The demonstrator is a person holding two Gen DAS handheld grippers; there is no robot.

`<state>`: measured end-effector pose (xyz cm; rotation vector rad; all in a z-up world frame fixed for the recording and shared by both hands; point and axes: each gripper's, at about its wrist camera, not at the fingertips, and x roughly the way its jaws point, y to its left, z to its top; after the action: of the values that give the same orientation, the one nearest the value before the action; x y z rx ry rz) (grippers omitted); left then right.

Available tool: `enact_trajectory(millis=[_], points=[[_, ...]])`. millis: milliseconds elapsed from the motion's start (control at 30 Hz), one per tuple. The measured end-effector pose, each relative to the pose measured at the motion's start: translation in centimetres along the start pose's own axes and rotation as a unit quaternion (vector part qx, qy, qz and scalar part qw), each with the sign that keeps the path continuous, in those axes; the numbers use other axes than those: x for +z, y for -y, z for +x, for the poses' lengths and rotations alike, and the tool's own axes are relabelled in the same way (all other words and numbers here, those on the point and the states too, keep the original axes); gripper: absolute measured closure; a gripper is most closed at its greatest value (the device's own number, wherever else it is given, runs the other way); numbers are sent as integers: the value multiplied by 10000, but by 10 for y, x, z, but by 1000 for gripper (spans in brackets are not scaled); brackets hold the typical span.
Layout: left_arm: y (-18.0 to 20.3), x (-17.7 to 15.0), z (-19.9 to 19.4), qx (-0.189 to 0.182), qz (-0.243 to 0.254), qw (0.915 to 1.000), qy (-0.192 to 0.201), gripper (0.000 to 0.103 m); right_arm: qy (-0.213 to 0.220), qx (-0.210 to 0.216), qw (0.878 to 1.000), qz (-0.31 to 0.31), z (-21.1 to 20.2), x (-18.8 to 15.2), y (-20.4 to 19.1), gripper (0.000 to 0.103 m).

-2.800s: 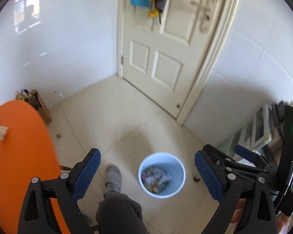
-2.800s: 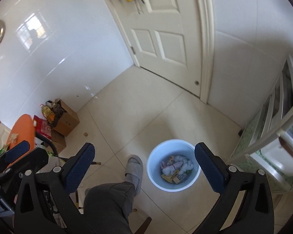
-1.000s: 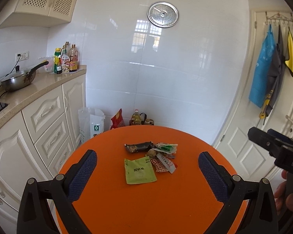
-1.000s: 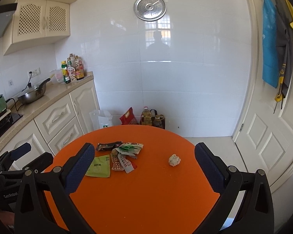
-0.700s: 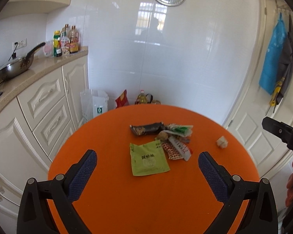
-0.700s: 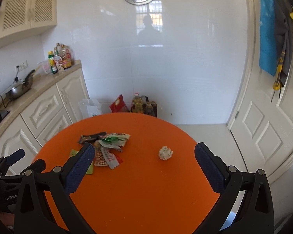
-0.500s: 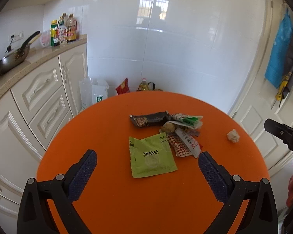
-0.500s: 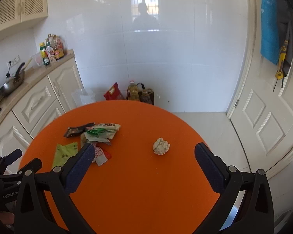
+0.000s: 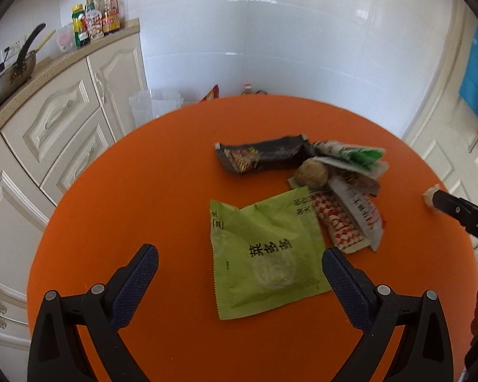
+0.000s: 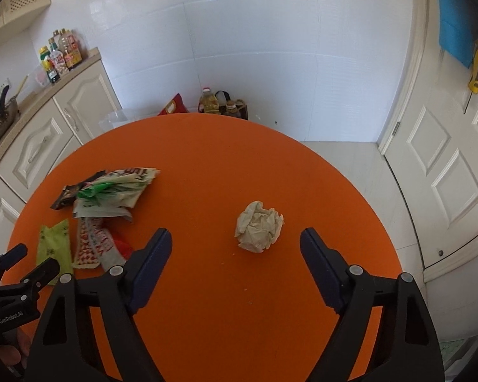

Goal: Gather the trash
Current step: 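Grasp the green packet with the left gripper while the right gripper grasps the crumpled paper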

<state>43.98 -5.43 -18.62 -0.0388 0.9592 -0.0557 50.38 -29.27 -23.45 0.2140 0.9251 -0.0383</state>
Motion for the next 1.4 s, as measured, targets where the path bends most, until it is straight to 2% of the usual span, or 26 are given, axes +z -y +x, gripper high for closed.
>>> enact_trajectory(millis=[67, 167, 233, 267, 300, 333, 400, 433, 467, 500, 567, 700, 1000, 1400], points=[[3, 2, 13, 62, -17, 9999, -103, 6, -17, -1, 10000, 41, 7, 1, 3, 25], [14, 12, 25, 92, 97, 9999, -1, 12, -120, -17, 9999, 10, 19, 2, 4, 36], [23, 22, 34, 78, 141, 9998, 66, 22, -166, -55, 9998, 17, 26, 1, 5, 52], [26, 25, 37, 58, 161, 9998, 92, 31, -144, -99, 9998, 0, 26, 1, 5, 54], [30, 31, 43, 61, 192, 9997, 116, 38, -117, -162, 9998, -26, 27, 1, 4, 61], [33, 35, 47, 48, 228, 9996, 130, 41, -121, -147, 9998, -17, 27, 1, 4, 70], [40, 46, 57, -44, 321, 9994, 154, 54, -119, -173, 9998, -75, 29, 2, 4, 71], [42, 50, 61, -86, 344, 9992, 164, 57, -120, -191, 9997, -135, 29, 2, 2, 72], [45, 53, 63, -169, 356, 9991, 171, 68, -129, -182, 9996, -148, 29, 2, 2, 73], [45, 53, 64, -235, 360, 9989, 166, 73, -127, -117, 9998, -118, 28, 1, 3, 75], [50, 63, 72, -385, 366, 9984, 168, 80, -132, -28, 9999, -82, 25, -2, 5, 76], [51, 77, 83, -555, 327, 9977, 230, 85, -137, 142, 9998, -4, 13, -12, 7, 77], [59, 89, 83, -630, 168, 9967, 493, 85, -25, 572, 9983, 81, -37, -40, 8, 77], [87, 89, 26, -1036, 445, 9857, 1249, 85, 566, 830, 9949, 64, -130, -64, 9, 77]])
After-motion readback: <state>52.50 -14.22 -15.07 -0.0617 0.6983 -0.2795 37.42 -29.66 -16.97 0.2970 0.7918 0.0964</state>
